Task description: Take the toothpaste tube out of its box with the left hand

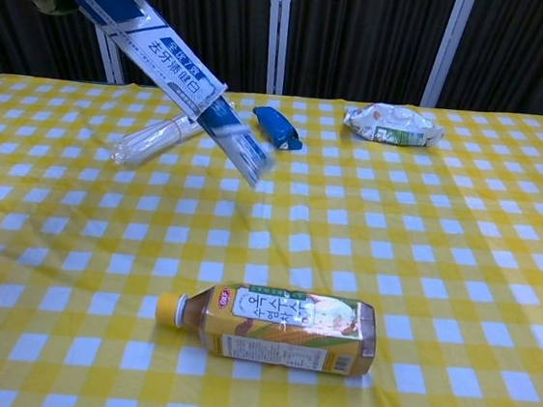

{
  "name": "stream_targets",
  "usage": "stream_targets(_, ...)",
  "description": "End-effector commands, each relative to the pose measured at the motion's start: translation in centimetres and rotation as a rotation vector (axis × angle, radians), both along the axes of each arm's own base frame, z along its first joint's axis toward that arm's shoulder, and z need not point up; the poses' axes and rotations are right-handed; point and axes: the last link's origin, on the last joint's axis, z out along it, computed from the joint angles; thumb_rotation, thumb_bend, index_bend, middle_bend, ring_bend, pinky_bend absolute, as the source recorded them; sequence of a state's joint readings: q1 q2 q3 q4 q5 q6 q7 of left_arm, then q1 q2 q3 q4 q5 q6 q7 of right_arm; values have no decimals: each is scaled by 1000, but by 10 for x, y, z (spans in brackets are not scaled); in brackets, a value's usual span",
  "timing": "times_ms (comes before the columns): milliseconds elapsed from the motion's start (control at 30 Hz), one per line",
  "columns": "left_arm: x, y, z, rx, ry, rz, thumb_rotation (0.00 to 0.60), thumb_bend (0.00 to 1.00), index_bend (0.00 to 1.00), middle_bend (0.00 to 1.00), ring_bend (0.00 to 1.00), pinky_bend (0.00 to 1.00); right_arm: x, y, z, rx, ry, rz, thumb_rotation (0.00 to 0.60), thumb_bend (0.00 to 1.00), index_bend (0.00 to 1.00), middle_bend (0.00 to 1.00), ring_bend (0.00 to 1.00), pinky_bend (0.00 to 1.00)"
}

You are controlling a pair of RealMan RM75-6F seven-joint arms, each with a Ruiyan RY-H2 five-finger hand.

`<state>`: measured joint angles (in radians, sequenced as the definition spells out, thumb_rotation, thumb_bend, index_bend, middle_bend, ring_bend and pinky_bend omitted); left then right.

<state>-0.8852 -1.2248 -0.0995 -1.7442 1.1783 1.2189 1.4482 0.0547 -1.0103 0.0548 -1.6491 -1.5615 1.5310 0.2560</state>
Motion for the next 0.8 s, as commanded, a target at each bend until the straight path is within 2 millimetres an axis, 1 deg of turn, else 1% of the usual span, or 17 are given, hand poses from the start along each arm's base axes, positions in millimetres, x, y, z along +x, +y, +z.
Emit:
stream_targets(33, 6, -1, 10, 32, 64, -73, 600, 525, 330, 229, 277, 377, 0, 0, 0, 0, -1, 0, 600, 80, 0, 0, 0, 0)
stream_targets(100, 7, -1, 14, 40, 57, -80, 600, 525, 310, 219, 263, 376, 1, 0, 0, 0, -1, 3, 600, 80, 0, 0, 0, 0)
stream_targets(400, 10, -2, 26, 77, 22, -93, 600, 523, 313, 219, 262, 376, 1, 1, 0, 1, 0, 4, 600, 80, 0, 0, 0, 0)
stream_targets(567, 14, -6, 36, 72, -45, -75, 600, 521, 313, 219, 263, 376, 2, 1, -2, 5, 1, 6, 600, 80, 0, 0, 0, 0)
stream_targets(633, 12, -9, 36, 42, -101, -36, 600, 518, 313, 219, 263, 377, 2, 1, -2, 7, 2, 6, 600, 80, 0, 0, 0, 0)
stream_targets(800, 3, -19, 24, -75, -247, 106, 600, 508, 316, 219, 263, 377, 3, 2, -2, 5, 1, 9, 600, 80, 0, 0, 0, 0)
